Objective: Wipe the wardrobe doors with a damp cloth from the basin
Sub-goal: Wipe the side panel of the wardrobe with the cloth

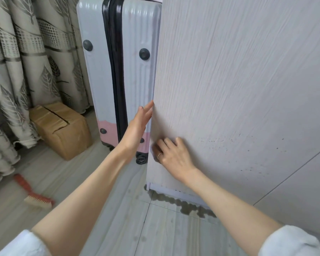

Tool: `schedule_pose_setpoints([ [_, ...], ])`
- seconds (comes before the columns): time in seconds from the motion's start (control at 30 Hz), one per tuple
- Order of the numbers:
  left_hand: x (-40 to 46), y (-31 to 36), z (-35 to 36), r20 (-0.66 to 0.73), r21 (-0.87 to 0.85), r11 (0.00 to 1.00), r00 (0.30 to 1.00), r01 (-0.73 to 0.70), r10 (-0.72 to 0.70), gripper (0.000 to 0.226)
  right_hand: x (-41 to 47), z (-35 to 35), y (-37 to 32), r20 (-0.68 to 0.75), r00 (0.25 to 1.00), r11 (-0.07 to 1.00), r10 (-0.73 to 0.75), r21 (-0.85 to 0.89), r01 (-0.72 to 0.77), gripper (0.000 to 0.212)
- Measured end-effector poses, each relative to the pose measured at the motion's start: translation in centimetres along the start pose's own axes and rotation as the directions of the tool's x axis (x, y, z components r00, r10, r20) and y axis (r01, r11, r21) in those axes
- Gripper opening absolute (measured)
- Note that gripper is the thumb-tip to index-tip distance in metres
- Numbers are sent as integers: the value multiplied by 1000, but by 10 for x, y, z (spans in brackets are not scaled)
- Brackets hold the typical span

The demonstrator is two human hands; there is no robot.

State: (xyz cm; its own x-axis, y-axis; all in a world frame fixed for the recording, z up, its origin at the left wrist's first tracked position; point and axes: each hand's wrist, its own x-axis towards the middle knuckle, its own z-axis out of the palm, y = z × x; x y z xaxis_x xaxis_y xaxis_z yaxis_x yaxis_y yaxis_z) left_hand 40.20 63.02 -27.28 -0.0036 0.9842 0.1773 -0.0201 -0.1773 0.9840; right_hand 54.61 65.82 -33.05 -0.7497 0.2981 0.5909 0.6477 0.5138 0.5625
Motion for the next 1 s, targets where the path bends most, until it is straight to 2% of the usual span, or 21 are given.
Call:
schedule_pose_setpoints([
  [0.03, 0, 0, -1, 12, -3, 1000, 1000, 4, -4, 39, 5, -3, 4, -17, 1000, 1000, 17, -2, -17, 4],
  [0.1, 2, -2, -1, 2, -1, 1000, 1000, 0, 0, 39, 18, -12, 19, -130, 984, 993, 117, 18, -116, 22],
  [0.17, 2, -4, 4, -56, 4, 1000, 998, -10, 11, 40, 27, -25, 36, -212, 944, 967, 252, 103, -235, 43],
  [0.2, 2, -5, 9, -92, 5, 1000, 996, -13, 14, 40, 24, -28, 41, -220, 934, 958, 281, 121, -260, 47],
  [0.27, 2, -5, 18, -145, 24, 999, 989, -24, 27, 44, 4, -31, 43, -154, 962, 974, 225, 75, -216, 46],
  [0.37, 2, -5, 26, -174, 69, 997, 984, -37, 48, 50, -41, -32, 46, 45, 999, 998, -20, -50, 23, 48],
  [0.4, 2, -7, 28, -176, 71, 997, 983, -40, 52, 50, -51, -34, 51, 67, 997, 997, -49, -59, 53, 48],
  [0.43, 2, -9, 29, -180, 68, 997, 982, -43, 54, 50, -54, -36, 58, 47, 998, 998, -37, -46, 39, 48],
  [0.5, 1, -11, 35, -205, 62, 997, 977, -50, 61, 49, -47, -44, 75, -66, 994, 997, 82, 1, -83, 46],
  [0.57, 1, -13, 43, -246, 54, 996, 966, -65, 76, 48, -33, -51, 96, -174, 954, 970, 243, 58, -237, 36],
  [0.63, 1, -14, 49, -292, 56, 996, 952, -76, 89, 48, -27, -54, 108, -235, 912, 942, 337, 80, -327, 40],
  [0.7, 1, -13, 56, -328, 67, 994, 939, -83, 100, 47, -41, -52, 104, -223, 931, 957, 289, 63, -282, 36],
  [0.77, 3, -13, 59, -364, 60, 995, 926, -81, 97, 46, -66, -45, 89, -114, 984, 991, 134, 13, -133, 35],
  [0.83, 4, -14, 61, -404, 50, 996, 910, -79, 93, 44, -84, -44, 81, 9, 999, 999, 41, -21, -40, 38],
  [0.9, 5, -14, 65, -438, 49, 995, 893, -85, 98, 43, -86, -46, 87, -14, 996, 996, 91, 5, -91, 44],
  [1.0, 5, -17, 68, -473, 28, 994, 875, -104, 105, 43, -67, -58, 109, -184, 943, 961, 277, 78, -267, 35],
])
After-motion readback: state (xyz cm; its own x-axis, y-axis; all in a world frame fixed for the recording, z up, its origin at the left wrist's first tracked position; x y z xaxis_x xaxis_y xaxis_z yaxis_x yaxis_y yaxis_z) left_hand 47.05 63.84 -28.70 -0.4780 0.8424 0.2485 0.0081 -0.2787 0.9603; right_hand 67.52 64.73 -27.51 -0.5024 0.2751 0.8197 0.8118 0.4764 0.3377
